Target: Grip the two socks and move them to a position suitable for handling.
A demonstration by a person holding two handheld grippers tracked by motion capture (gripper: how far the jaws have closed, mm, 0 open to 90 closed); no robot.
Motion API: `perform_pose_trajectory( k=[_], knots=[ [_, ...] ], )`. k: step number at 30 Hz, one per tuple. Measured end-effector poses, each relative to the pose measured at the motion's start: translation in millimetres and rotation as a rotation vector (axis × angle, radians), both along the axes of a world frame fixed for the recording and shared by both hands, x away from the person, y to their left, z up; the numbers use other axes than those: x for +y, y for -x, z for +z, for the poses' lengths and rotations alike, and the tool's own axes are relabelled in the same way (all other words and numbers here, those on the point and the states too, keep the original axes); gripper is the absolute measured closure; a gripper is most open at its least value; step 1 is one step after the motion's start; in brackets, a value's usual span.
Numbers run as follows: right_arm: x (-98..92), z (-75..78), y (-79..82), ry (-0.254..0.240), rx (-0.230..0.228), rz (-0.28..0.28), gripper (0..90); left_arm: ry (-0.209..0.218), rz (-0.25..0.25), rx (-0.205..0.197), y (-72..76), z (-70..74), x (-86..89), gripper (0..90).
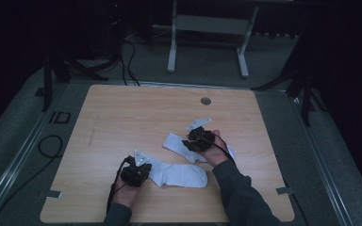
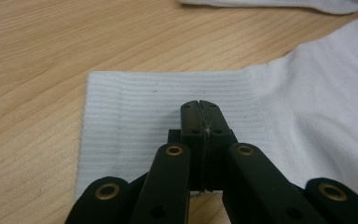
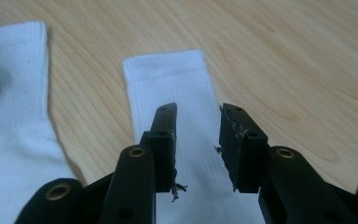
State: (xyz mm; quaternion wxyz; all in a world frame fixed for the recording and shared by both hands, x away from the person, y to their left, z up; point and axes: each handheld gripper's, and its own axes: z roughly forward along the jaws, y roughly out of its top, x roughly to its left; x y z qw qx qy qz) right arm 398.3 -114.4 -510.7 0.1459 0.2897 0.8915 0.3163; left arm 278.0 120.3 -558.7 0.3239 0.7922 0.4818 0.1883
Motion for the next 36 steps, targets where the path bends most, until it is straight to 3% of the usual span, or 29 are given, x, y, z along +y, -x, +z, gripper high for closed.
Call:
perform_pose_trajectory(
  k=[8,15,24,36],
  knots=[
    [17.4,-25.3,-18.2,0.032,0.054,0.002,61.8,0.000,0.000,0.002,-0.2,0.1,0.2,89.5],
    [21.4,-35.1,-20.2,0.032,0.095,0.026,57.9,-0.001,0.000,0.002,-0.1,0.1,0.1,89.4],
    [17.8,-36.0,-22.5,0.017,0.090,0.022,80.1,-0.001,0.001,0.001,0.1,0.0,-0.1,89.4],
    [16.7,-36.5,-22.8,0.006,0.091,0.000,84.0,-0.001,0.002,0.000,0.1,0.0,-0.2,89.4]
  ],
)
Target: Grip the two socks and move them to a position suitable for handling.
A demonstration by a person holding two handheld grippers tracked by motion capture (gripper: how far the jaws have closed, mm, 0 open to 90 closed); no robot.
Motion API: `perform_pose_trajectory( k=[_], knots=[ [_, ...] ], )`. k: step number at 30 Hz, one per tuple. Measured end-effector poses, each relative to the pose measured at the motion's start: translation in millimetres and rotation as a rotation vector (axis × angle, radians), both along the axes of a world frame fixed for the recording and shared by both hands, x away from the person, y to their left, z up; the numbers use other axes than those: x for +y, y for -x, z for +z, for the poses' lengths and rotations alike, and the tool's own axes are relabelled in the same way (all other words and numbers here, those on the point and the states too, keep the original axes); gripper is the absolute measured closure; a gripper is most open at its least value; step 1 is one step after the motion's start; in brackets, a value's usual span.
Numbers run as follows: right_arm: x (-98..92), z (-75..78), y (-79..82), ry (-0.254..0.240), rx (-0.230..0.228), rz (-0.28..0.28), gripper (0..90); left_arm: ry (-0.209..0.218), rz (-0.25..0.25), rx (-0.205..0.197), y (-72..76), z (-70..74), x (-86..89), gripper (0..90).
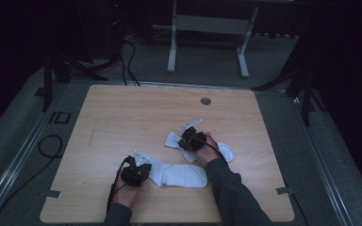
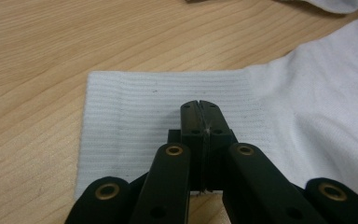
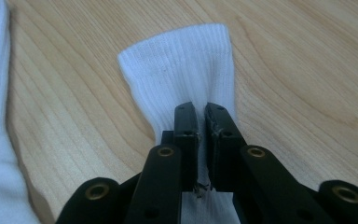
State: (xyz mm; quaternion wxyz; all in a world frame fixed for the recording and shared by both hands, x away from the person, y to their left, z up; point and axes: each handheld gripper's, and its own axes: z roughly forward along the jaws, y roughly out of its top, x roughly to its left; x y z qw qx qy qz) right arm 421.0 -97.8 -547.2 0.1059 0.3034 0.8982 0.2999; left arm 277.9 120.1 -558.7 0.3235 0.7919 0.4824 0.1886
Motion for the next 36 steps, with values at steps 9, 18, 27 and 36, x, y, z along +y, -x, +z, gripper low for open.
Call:
perform_pose_trajectory(
  k=[9,18,27,36],
  knots=[
    [-4.2,2.8,-1.2,-0.002,0.002,-0.026,84.5,0.001,0.000,0.000,0.0,0.0,0.1,89.3],
    [-15.2,24.7,7.8,-0.010,-0.041,-0.018,84.5,-0.001,0.000,-0.002,0.1,-0.1,-0.1,89.3],
    [-29.7,48.1,15.9,-0.033,-0.082,-0.017,84.5,0.004,0.000,-0.001,-0.2,-0.3,-0.2,89.3],
    [-37.2,54.9,19.9,-0.036,-0.102,-0.022,84.4,0.001,-0.001,-0.001,-0.1,-0.1,-0.3,89.3]
  ],
)
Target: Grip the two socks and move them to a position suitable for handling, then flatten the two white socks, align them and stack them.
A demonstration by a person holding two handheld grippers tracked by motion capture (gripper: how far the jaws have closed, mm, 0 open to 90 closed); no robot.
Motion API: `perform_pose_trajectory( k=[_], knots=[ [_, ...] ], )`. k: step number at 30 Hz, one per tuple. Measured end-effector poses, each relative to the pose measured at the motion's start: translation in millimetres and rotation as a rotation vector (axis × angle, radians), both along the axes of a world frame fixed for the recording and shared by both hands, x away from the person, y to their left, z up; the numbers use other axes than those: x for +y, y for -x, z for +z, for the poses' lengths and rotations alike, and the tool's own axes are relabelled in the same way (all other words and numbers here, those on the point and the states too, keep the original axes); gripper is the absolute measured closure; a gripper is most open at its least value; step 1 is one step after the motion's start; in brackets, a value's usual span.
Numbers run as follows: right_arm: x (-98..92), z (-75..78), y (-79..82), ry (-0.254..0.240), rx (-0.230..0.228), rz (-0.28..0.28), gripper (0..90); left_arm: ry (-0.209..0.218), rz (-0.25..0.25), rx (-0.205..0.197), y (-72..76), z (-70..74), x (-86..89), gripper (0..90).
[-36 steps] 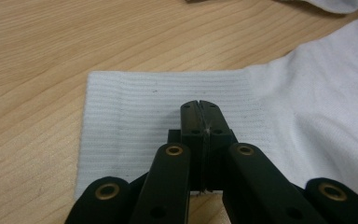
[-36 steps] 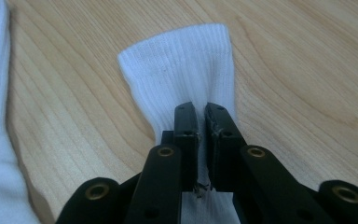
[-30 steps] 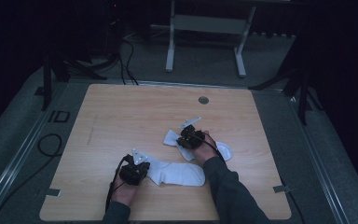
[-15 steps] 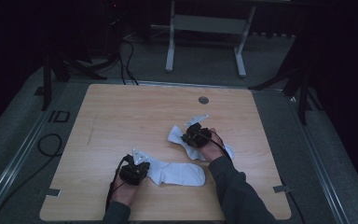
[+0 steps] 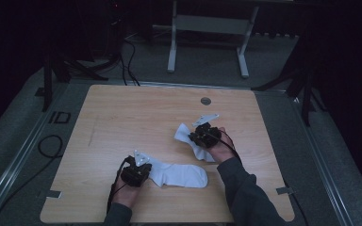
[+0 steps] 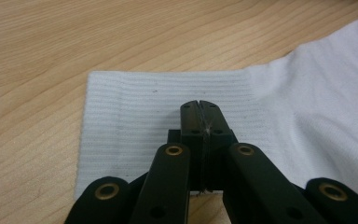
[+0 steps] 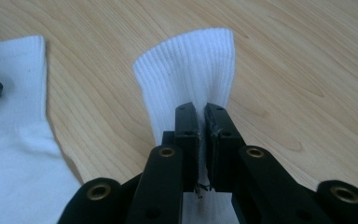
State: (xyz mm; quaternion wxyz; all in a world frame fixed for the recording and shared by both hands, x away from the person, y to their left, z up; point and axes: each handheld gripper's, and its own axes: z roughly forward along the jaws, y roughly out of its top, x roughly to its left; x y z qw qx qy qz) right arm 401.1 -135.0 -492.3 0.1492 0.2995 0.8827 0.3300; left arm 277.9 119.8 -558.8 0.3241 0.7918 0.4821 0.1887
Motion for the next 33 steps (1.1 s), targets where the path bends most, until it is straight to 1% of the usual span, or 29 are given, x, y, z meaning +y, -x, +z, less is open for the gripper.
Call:
perform_pose_trajectory(
  k=[1,6,12,18,19,25,26,30,33],
  knots=[
    [-0.5,1.0,0.8,-0.002,0.003,-0.002,84.4,0.000,0.000,-0.001,0.1,0.0,0.0,89.3],
    [-4.6,10.1,6.3,-0.007,-0.018,0.007,84.4,-0.002,-0.001,-0.002,0.0,0.0,0.1,89.3],
    [-11.3,21.0,12.5,-0.018,-0.030,0.018,84.3,-0.003,0.001,-0.002,0.3,-0.1,-0.1,89.3],
    [-18.1,33.7,20.5,-0.043,-0.041,0.037,84.3,-0.003,0.002,-0.002,0.2,0.0,-0.1,89.3],
    [-18.1,33.7,20.5,-0.043,-0.041,0.037,84.3,-0.003,0.002,-0.002,0.2,0.0,-0.1,89.3],
    [-23.7,55.4,31.6,-0.072,-0.075,0.055,84.2,0.000,0.005,-0.002,0.1,-0.1,-0.4,89.2],
    [-24.9,62.1,35.6,-0.085,-0.090,0.063,84.2,0.000,0.005,-0.002,0.1,-0.1,-0.4,89.3],
    [-28.9,77.2,45.1,-0.109,-0.120,0.077,84.1,0.001,0.006,-0.002,0.2,-0.1,-0.6,89.3],
    [-32.8,90.3,52.6,-0.142,-0.142,0.090,84.1,0.001,0.007,-0.001,0.3,0.0,-0.6,89.2]
  ],
)
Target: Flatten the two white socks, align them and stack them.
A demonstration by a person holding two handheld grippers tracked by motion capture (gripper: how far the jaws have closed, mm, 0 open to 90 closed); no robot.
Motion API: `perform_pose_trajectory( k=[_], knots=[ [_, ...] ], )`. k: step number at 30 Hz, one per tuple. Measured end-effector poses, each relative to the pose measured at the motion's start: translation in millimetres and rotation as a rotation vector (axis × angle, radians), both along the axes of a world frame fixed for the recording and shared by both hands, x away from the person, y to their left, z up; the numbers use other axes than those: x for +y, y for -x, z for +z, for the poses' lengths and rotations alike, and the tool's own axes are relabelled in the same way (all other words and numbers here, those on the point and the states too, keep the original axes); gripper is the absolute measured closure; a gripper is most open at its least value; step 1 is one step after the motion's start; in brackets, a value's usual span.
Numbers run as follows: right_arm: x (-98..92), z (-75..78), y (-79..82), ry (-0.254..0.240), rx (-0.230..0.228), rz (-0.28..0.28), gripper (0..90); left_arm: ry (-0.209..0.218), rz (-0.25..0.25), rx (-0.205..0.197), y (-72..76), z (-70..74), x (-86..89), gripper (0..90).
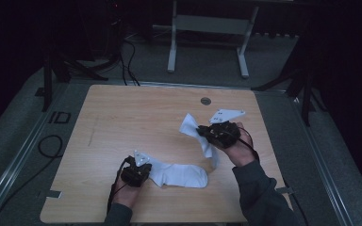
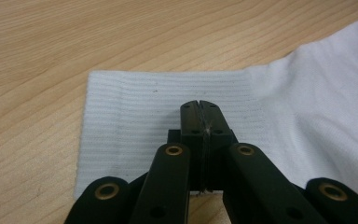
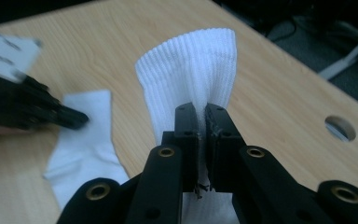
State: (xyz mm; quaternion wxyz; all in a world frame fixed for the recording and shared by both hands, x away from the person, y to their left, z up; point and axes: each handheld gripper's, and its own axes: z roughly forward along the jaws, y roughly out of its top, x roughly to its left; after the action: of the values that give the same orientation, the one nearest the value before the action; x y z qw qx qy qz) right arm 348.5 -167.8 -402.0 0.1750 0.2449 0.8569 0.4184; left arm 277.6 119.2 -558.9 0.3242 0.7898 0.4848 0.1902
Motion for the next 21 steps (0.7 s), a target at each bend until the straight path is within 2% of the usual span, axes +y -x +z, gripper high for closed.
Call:
perform_pose_trajectory(
  k=[6,10,16,21],
  knots=[
    [-4.8,25.7,19.5,-0.064,-0.050,0.040,84.1,-0.003,0.000,0.002,0.1,0.2,-0.4,89.2],
    [-5.7,32.0,33.5,-0.081,-0.059,0.078,83.9,0.005,0.001,0.008,0.3,0.4,-0.5,89.1],
    [-2.6,26.1,45.4,-0.091,-0.033,0.114,83.9,0.035,0.000,0.021,1.6,0.2,-2.0,88.6],
    [9.6,11.2,48.9,-0.082,0.009,0.145,83.8,0.047,-0.011,0.029,3.8,0.3,-4.8,88.3]
  ],
)
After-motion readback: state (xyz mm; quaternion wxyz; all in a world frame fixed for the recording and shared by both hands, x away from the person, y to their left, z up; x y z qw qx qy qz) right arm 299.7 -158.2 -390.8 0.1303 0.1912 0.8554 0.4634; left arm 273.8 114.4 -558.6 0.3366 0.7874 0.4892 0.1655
